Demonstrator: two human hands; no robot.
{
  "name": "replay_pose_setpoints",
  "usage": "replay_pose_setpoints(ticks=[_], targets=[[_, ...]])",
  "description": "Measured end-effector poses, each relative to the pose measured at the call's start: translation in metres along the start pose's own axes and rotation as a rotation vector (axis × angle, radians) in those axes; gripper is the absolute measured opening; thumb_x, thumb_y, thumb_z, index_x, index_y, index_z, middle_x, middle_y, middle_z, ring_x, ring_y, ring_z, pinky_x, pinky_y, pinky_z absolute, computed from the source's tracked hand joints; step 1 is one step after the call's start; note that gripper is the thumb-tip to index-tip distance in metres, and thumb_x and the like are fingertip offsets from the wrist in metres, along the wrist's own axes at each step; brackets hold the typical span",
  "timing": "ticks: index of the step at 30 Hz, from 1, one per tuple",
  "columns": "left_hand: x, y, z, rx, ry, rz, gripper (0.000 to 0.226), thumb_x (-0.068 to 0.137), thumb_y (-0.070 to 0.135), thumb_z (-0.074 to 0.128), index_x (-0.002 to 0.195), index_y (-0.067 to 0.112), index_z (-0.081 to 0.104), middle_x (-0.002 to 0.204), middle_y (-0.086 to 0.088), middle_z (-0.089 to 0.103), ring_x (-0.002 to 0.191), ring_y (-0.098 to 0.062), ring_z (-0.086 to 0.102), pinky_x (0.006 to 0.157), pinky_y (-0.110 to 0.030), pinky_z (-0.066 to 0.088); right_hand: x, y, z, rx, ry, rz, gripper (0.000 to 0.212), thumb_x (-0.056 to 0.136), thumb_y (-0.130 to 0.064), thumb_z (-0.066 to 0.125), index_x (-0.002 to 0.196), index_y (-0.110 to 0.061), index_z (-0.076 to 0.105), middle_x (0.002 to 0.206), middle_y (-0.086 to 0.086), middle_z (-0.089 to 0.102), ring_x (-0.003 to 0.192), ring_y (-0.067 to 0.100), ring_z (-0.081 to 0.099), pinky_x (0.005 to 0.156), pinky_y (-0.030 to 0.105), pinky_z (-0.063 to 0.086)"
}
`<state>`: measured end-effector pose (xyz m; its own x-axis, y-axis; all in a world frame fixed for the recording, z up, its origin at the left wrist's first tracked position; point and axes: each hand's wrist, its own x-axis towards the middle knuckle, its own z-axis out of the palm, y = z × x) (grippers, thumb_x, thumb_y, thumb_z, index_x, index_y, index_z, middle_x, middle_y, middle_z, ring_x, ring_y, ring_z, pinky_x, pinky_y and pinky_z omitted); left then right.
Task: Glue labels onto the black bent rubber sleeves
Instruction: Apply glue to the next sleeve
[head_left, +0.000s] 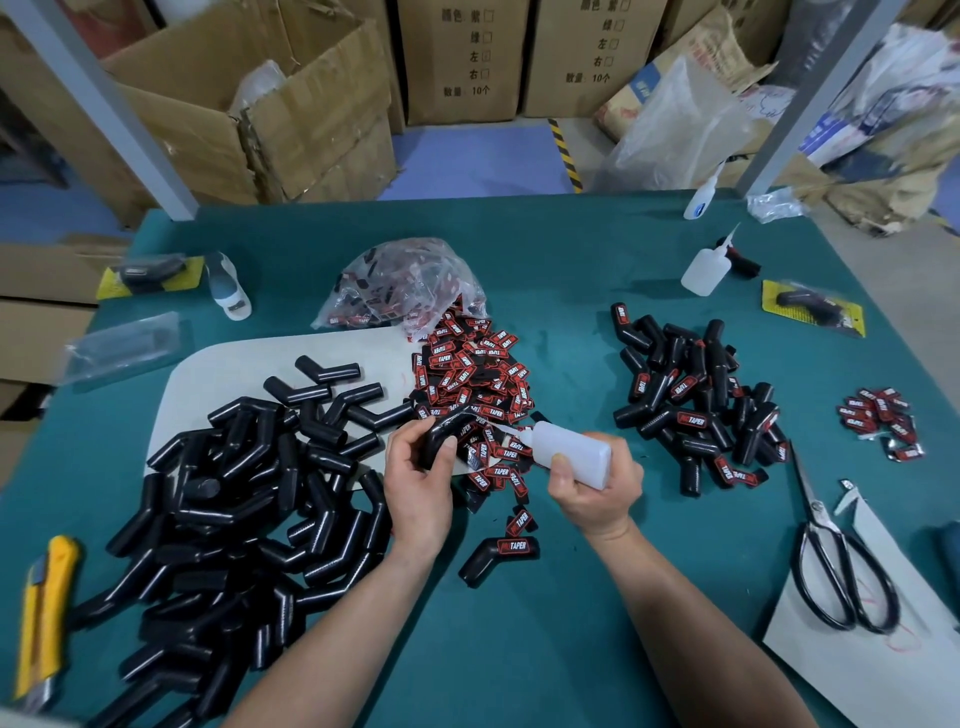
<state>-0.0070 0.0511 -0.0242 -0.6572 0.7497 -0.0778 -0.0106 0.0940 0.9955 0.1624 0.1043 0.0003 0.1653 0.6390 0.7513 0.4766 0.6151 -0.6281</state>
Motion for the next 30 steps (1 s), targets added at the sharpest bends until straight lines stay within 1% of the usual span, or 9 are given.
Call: replay_pose_setpoints(ticks=[2, 4, 7, 9, 11, 15, 19, 28, 30], targets=[[-0.0002, 0.0002, -0.0002, -0.003, -0.002, -0.011, 0.035, 0.094, 0.013, 0.075, 0.113, 0.04, 0.064, 0.123, -0.002, 0.068, 0.118, -0.018, 0.065, 0.109, -0.048, 0.05, 0.0035, -0.0013, -0.0012, 0.001, 0.004, -0.012, 0.05, 0.094, -0.056, 0.052, 0.082, -0.008, 0.053, 0.056, 0.016, 0.06, 0.054, 0.016, 0.055, 0.044, 0.015, 0.039], [-0.0001, 0.0007, -0.0007, 0.008, -0.001, -0.014, 0.036, 0.094, 0.013, 0.075, 0.113, 0.041, 0.063, 0.123, -0.001, 0.068, 0.119, -0.018, 0.065, 0.109, -0.048, 0.05, 0.0043, -0.0006, -0.0015, -0.012, -0.008, -0.017, 0.046, 0.094, -0.057, 0.052, 0.084, -0.012, 0.05, 0.056, 0.015, 0.06, 0.048, 0.017, 0.057, 0.042, 0.017, 0.04], [-0.0003, 0.0011, -0.0007, 0.011, 0.0, -0.015, 0.036, 0.094, 0.013, 0.075, 0.113, 0.041, 0.063, 0.123, -0.002, 0.068, 0.119, -0.018, 0.065, 0.109, -0.048, 0.05, 0.003, 0.0025, -0.0007, -0.042, -0.028, -0.03, 0.048, 0.094, -0.056, 0.052, 0.084, -0.009, 0.052, 0.058, 0.015, 0.061, 0.044, 0.022, 0.059, 0.039, 0.02, 0.041], [-0.0003, 0.001, -0.0005, 0.009, -0.001, -0.015, 0.036, 0.094, 0.012, 0.075, 0.113, 0.04, 0.063, 0.123, -0.002, 0.068, 0.119, -0.019, 0.065, 0.108, -0.048, 0.05, 0.0019, 0.005, 0.0005, -0.061, -0.037, -0.032, 0.059, 0.094, -0.055, 0.052, 0.076, 0.001, 0.057, 0.058, 0.015, 0.061, 0.043, 0.023, 0.06, 0.039, 0.02, 0.041], [0.0, 0.0007, -0.0003, 0.013, -0.001, -0.011, 0.037, 0.093, 0.012, 0.075, 0.113, 0.041, 0.062, 0.123, -0.002, 0.068, 0.119, -0.018, 0.065, 0.108, -0.048, 0.05, 0.0011, 0.0063, 0.0011, -0.071, -0.042, -0.034, 0.063, 0.094, -0.055, 0.052, 0.073, 0.004, 0.058, 0.058, 0.015, 0.061, 0.042, 0.024, 0.06, 0.041, 0.019, 0.04], [-0.0001, -0.0003, 0.0001, -0.001, -0.004, -0.017, 0.036, 0.093, 0.011, 0.075, 0.113, 0.039, 0.063, 0.122, -0.003, 0.068, 0.118, -0.019, 0.065, 0.108, -0.048, 0.05, 0.0024, 0.005, -0.0003, -0.064, -0.051, -0.05, 0.044, 0.094, -0.055, 0.051, 0.086, -0.012, 0.051, 0.058, 0.014, 0.062, 0.043, 0.022, 0.059, 0.044, 0.016, 0.04], [0.0003, -0.0007, -0.0001, -0.003, -0.009, -0.024, 0.036, 0.094, 0.011, 0.074, 0.114, 0.038, 0.063, 0.123, -0.002, 0.068, 0.119, -0.019, 0.065, 0.108, -0.048, 0.05, 0.0034, 0.0051, 0.0001, -0.065, -0.062, -0.063, 0.043, 0.094, -0.055, 0.051, 0.086, -0.013, 0.05, 0.058, 0.014, 0.062, 0.043, 0.022, 0.061, 0.043, 0.016, 0.04], [0.0003, -0.0011, 0.002, -0.02, 0.0, -0.012, 0.038, 0.093, 0.006, 0.075, 0.113, 0.037, 0.064, 0.123, -0.004, 0.067, 0.119, -0.022, 0.065, 0.109, -0.051, 0.049, 0.0044, 0.0019, -0.0004, -0.088, -0.048, -0.09, 0.041, 0.095, -0.054, 0.05, 0.087, -0.014, 0.05, 0.057, 0.013, 0.062, 0.042, 0.022, 0.06, 0.037, 0.023, 0.043], [0.0004, -0.0013, 0.0015, -0.017, 0.005, -0.005, 0.042, 0.092, 0.007, 0.075, 0.112, 0.042, 0.064, 0.123, -0.003, 0.067, 0.119, -0.021, 0.065, 0.109, -0.05, 0.049, 0.0045, 0.0008, -0.0005, -0.081, -0.047, -0.09, 0.041, 0.095, -0.054, 0.05, 0.086, -0.014, 0.05, 0.057, 0.013, 0.061, 0.042, 0.022, 0.059, 0.037, 0.023, 0.043]])
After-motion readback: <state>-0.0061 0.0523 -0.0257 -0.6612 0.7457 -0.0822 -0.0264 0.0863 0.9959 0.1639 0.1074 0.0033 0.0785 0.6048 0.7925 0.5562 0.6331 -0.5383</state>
